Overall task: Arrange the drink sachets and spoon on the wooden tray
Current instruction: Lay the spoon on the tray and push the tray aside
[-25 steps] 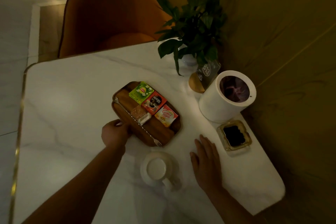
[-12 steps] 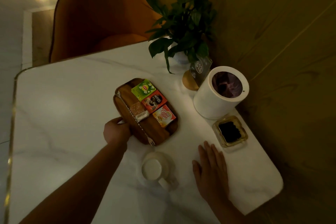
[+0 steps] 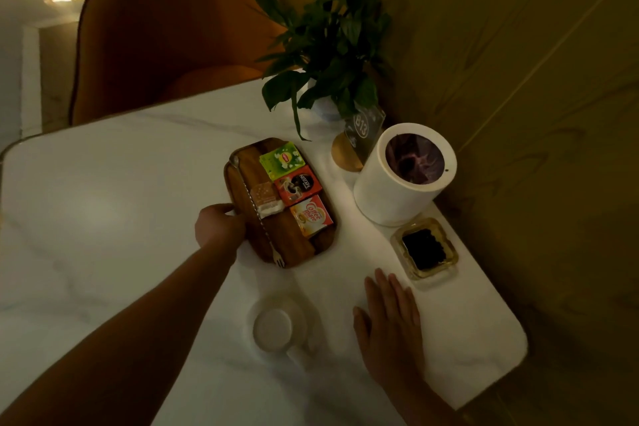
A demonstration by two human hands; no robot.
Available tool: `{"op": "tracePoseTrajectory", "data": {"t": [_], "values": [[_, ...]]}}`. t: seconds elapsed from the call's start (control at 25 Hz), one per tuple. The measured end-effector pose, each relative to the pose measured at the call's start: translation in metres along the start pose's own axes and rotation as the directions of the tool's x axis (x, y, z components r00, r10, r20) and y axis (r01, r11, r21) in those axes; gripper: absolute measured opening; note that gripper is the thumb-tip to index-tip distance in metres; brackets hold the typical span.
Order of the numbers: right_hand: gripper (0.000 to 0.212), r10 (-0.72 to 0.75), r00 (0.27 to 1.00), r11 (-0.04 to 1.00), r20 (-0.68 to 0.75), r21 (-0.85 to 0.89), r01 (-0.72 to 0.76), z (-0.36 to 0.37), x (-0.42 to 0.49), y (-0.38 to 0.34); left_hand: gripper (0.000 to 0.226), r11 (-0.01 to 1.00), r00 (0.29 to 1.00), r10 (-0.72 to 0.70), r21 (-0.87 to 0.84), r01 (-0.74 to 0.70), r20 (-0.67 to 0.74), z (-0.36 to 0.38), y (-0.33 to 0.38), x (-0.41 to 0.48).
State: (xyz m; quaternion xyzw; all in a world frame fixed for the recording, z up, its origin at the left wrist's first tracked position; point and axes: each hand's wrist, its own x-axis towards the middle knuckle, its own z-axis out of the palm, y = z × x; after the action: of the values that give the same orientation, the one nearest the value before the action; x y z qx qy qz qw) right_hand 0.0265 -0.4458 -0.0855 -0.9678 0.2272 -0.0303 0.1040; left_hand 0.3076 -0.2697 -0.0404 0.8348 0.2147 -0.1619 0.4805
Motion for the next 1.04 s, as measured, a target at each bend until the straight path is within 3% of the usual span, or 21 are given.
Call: {"op": "tracePoseTrajectory", "data": {"t": [0.44,1.04], "values": [[0.057,0.006,1.0,1.0,0.024,0.002,-0.006,0.004,0.0,0.002,0.039,0.996,0.999,0.036,0.086,-0.036,-0.004,0.006,0.009,0.019],[0.055,0.003,1.0,1.0,0.009,-0.014,-0.003,0.004,0.002,0.001,0.045,0.995,0.997,0.068,0.076,-0.07,0.03,-0.005,-0.001,0.01]]}}
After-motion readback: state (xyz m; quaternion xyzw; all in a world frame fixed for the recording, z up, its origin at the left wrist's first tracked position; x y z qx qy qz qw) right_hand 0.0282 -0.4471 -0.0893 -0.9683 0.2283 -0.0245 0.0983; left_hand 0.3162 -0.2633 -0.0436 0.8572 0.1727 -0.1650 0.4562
